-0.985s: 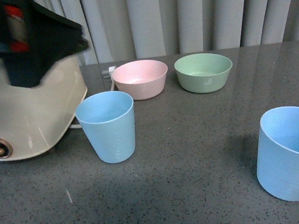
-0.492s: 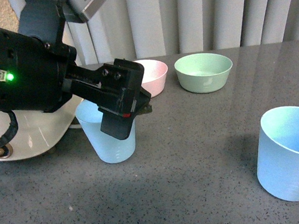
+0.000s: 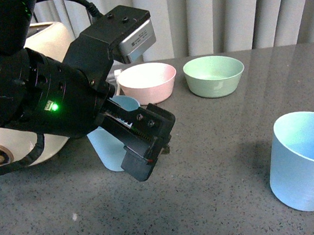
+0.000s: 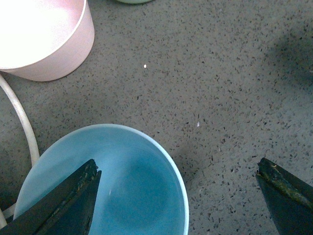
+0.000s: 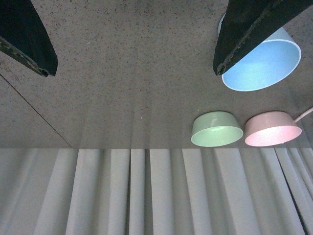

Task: Stack blue cups with both arms

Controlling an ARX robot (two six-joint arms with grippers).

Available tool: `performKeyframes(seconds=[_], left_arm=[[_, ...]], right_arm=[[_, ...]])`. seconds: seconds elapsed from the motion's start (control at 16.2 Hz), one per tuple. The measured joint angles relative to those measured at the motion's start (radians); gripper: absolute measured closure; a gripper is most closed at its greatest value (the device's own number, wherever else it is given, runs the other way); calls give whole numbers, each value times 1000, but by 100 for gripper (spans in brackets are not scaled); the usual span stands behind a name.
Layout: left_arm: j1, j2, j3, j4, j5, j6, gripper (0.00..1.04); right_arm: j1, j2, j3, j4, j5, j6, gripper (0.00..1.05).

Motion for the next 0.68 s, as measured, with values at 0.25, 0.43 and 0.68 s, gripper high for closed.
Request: performKeyframes(seconds=[0.25,0.43,0.68], left_arm=[[0,8,48,-68,-13,55,43],[0,8,74,-100,-16,90,80],[0,5,96,-185,34,118,103]], right_arm=[[0,0,0,0,0,0,7],[0,0,0,0,0,0,7],[0,0,0,0,0,0,7]])
